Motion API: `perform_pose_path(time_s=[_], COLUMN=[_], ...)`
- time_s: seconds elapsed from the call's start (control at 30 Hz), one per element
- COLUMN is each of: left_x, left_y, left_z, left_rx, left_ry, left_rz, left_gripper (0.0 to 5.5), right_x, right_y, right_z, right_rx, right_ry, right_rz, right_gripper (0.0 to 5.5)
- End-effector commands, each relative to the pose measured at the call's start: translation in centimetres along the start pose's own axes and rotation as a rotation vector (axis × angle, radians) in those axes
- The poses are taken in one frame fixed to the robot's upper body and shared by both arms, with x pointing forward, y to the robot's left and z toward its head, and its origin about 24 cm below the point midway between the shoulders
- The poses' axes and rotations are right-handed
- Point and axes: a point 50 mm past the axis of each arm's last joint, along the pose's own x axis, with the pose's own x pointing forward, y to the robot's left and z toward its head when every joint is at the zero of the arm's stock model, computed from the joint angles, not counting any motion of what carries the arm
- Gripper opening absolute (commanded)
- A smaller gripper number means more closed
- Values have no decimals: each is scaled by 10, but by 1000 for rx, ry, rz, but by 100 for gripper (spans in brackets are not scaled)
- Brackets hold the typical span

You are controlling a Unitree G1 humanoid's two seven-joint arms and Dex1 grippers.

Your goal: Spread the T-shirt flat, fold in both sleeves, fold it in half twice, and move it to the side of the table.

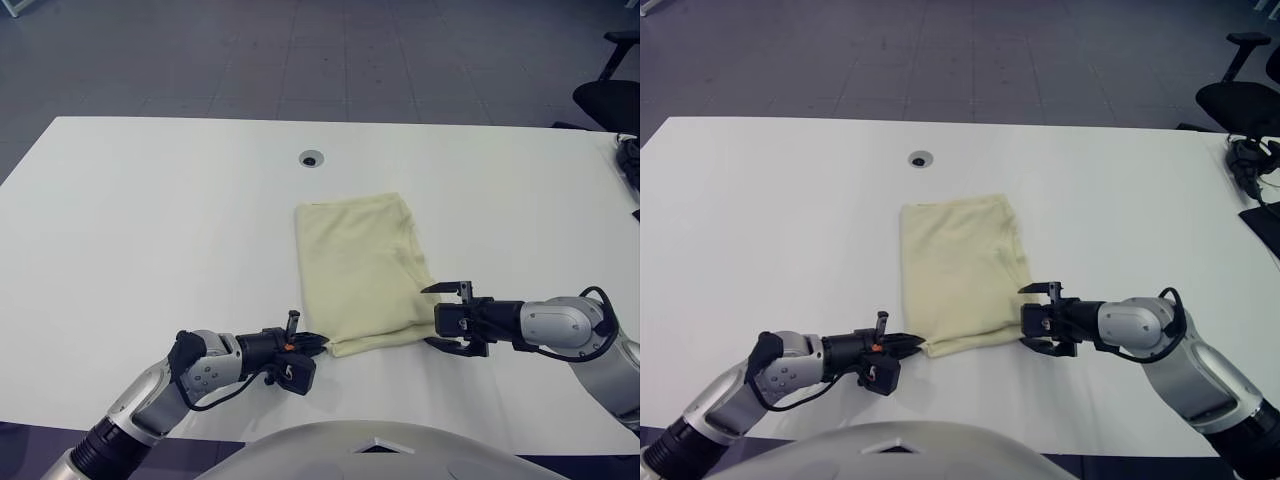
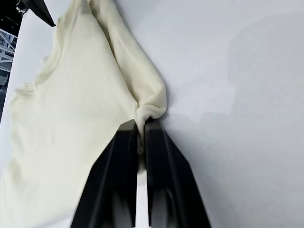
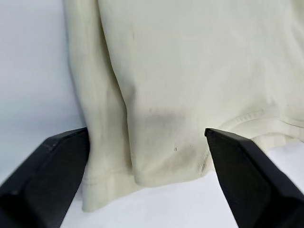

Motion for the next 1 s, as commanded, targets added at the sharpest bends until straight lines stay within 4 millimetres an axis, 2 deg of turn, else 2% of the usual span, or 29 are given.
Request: perform_pose_path(time_s=[0.03, 0.7, 0.9, 1.0], left_x=[1, 3, 2, -7], left_y=[-2, 1, 3, 12], left_z=[1, 6, 5, 6], left_rx=[11, 19, 9, -26], left_ry=[11, 9, 7, -17], left_rz=[-21, -12, 3, 52], left_gripper=[5, 5, 5, 5], right_x=[7, 11, 10, 2], right_y=[11, 8, 8, 8], right_z=[-14, -18, -16, -10], right_rx=[45, 57, 45, 33], right_ry=[66, 56, 40, 5], right_rz=[56, 83, 82, 83], right_gripper=[350, 13, 1, 1])
